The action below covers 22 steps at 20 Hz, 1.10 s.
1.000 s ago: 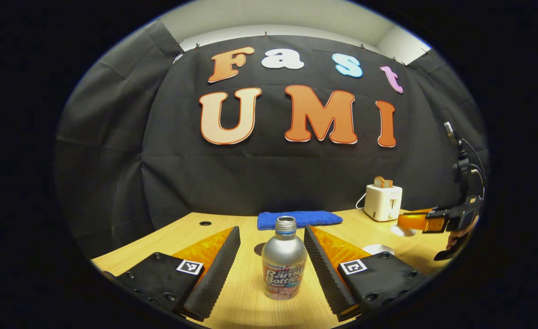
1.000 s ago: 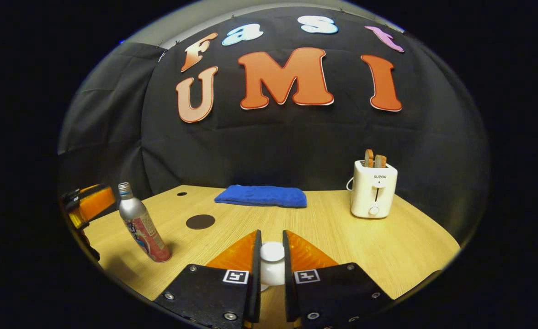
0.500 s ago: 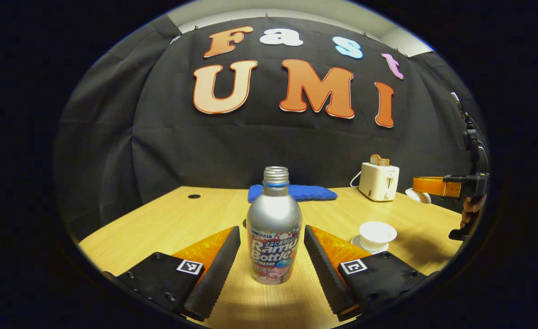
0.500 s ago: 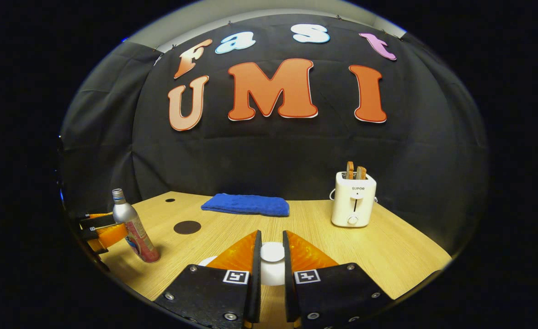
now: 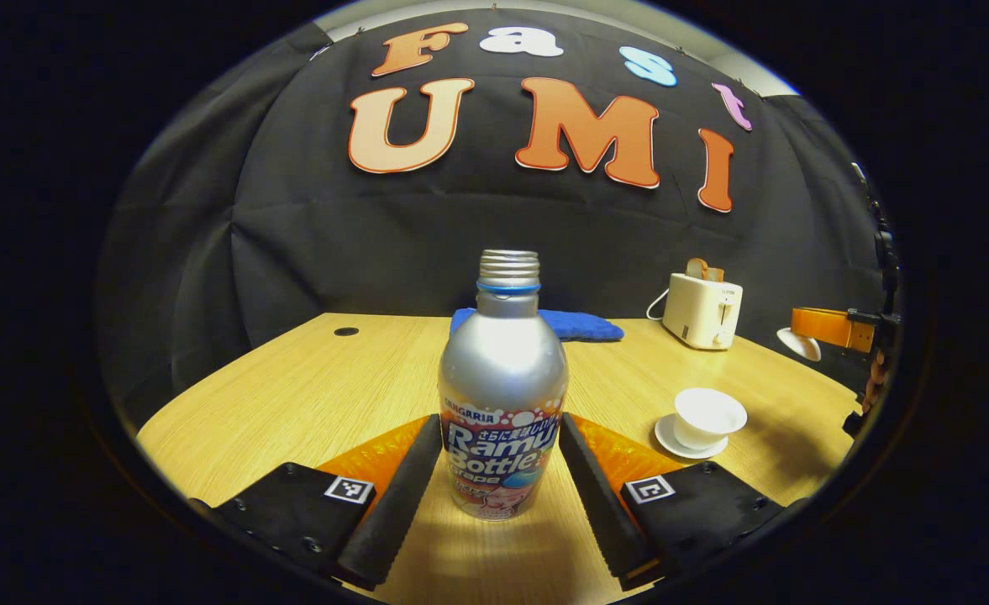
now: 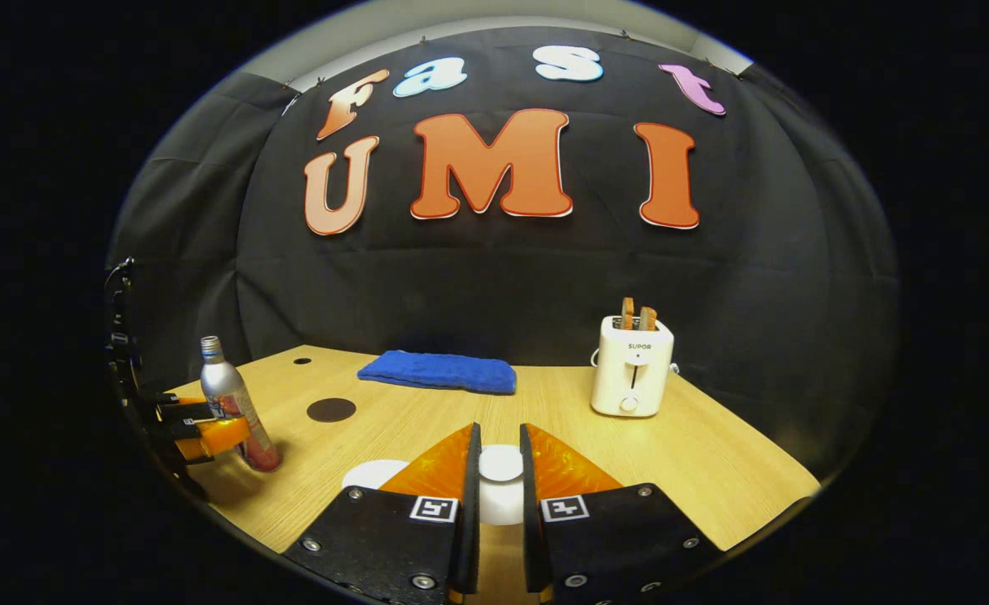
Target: Open the teacup lid with one hand, grasp the water bottle and pour water into the teacup with the other hand; after pouring, place the water bottle on the coaster and then close the teacup lid.
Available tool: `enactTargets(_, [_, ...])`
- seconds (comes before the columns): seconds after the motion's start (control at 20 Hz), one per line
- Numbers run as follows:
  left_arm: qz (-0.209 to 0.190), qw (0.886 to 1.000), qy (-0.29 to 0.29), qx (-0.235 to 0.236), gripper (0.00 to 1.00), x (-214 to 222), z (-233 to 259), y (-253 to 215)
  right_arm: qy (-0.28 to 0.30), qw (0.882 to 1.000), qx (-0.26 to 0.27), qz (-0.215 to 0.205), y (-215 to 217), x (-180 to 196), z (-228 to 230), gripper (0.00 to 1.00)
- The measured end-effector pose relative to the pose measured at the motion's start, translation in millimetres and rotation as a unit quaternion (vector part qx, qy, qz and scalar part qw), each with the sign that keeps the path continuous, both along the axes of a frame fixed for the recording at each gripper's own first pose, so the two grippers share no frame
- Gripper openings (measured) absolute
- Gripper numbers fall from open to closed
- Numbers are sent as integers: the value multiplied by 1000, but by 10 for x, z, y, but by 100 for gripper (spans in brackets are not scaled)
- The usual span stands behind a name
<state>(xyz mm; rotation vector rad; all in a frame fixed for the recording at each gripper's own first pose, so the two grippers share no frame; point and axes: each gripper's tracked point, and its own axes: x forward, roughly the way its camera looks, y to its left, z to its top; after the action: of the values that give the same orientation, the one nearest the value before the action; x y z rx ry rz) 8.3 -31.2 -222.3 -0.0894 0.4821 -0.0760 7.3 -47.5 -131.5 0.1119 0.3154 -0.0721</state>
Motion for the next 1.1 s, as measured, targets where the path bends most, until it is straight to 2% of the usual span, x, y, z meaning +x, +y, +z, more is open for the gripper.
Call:
enactTargets(0.15, [4,1000,7,5,93,28,-31,-2,-1,1000,-2,-6,-62,-34,3,22])
enactTargets(0.2, [0,1000,10,9,85,42,-39,6,-2,1000,-2,-8,-89,-54,10,22])
enactTargets(0.35, [1,999,15,31,86,98,-45,58,-5,1000,-9,-11,-153,-96,56,22])
enactTargets(0.45, [-3,998,15,54,82,138,-14,72,-8,1000,-16,-16,-203,-119,69,22])
enactTargets(0.65, [-23,991,3,128,86,201,122,103,-12,1000,-18,-21,-266,-163,134,22])
enactTargets(0.7, [-29,989,-1,145,82,202,155,98,-15,999,-20,-22,-288,-173,157,22])
enactTargets(0.75, [-35,986,-5,162,86,225,192,88,-18,999,-22,-25,-315,-176,183,22])
enactTargets(0.8, [-41,983,-8,181,82,268,225,85,-20,999,-24,-27,-341,-189,192,22])
enactTargets(0.85, [-46,978,-12,202,86,330,270,84,-22,999,-25,-29,-355,-197,220,22])
enactTargets(0.9, [-51,973,-16,223,82,377,294,73,-23,999,-25,-30,-376,-208,241,22])
enactTargets(0.95, [-62,968,-19,242,86,409,297,45,-23,999,-26,-31,-383,-221,245,22])
enactTargets(1.0, [-73,962,-22,262,82,408,299,6,-23,999,-28,-33,-403,-226,252,22])
enactTargets(1.1, [-91,949,-27,299,82,457,329,-36,-24,999,-34,-34,-445,-259,278,22])
